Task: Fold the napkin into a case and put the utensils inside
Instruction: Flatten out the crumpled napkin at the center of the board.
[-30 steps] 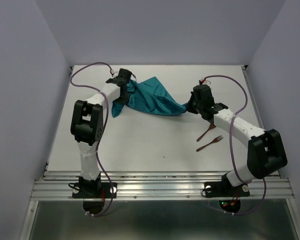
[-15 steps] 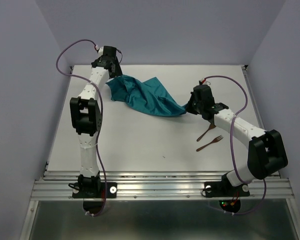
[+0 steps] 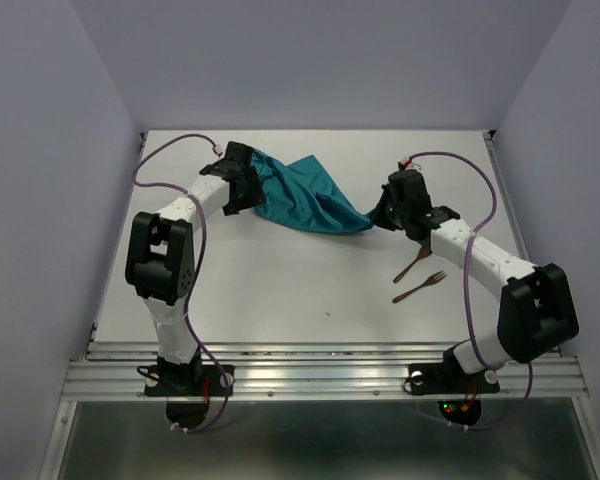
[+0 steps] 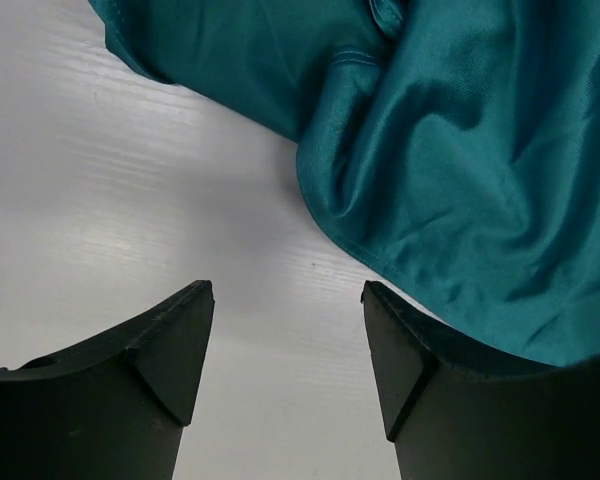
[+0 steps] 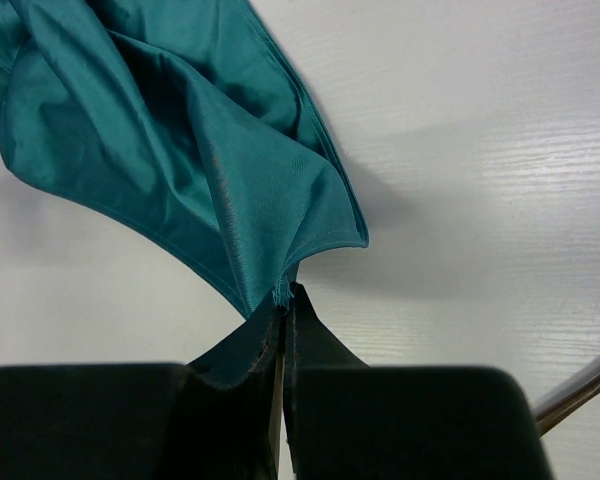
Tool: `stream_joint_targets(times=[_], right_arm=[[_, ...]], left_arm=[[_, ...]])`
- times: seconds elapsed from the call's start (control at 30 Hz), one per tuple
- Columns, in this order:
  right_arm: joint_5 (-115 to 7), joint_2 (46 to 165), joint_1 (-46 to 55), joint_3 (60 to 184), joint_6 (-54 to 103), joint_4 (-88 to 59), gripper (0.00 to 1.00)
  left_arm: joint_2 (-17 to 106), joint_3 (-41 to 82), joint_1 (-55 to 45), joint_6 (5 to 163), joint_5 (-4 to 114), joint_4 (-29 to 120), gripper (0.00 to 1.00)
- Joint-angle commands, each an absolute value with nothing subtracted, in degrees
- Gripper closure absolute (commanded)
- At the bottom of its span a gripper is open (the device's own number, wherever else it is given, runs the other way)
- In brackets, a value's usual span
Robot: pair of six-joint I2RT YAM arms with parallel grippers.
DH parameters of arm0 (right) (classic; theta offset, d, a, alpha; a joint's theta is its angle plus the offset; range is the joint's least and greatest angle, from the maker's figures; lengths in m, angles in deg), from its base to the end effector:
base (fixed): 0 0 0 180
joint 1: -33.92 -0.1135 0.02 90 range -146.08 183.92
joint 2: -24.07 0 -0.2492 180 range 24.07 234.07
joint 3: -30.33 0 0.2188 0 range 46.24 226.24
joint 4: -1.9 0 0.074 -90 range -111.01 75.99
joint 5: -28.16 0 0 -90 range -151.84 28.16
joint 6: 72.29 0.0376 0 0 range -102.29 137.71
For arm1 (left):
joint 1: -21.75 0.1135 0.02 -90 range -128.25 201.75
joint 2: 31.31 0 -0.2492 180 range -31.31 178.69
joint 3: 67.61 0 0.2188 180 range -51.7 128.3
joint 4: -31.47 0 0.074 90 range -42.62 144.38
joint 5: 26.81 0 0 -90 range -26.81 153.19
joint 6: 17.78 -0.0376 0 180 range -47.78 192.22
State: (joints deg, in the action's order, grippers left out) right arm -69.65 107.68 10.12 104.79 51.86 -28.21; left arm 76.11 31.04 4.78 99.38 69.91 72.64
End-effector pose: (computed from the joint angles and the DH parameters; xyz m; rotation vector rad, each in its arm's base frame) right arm 0.2714 0.1141 0.2560 0.2787 2.2606 0.3870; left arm 0.3671 -0.1074 0.2327 -0.2692 2.4298 -0.2017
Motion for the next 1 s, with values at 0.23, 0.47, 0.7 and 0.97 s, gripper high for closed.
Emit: stream_joint_targets(times=[0.23,0.47,0.7,0.97], right_arm=[[-69.40,104.32,9.92,104.17,51.37,-28.87,0.99],[-69.49,104.05,9.92,103.90,51.37,-28.95,0.99],[-69.49,104.40,9.92,104.16,50.76,-28.95,0.99],[-78.63,104.14,10.45,110.31,44.17,-32.03,0.99]], left_arm=[[83.04,30.40,6.72,103.60,63.45,59.43,0.28],[84.88,32.15,6.72,103.51,63.54,58.37,0.44],[84.80,34.34,6.72,102.11,63.63,60.74,0.96],[74.97,39.71,6.72,95.44,64.15,72.16,1.00]])
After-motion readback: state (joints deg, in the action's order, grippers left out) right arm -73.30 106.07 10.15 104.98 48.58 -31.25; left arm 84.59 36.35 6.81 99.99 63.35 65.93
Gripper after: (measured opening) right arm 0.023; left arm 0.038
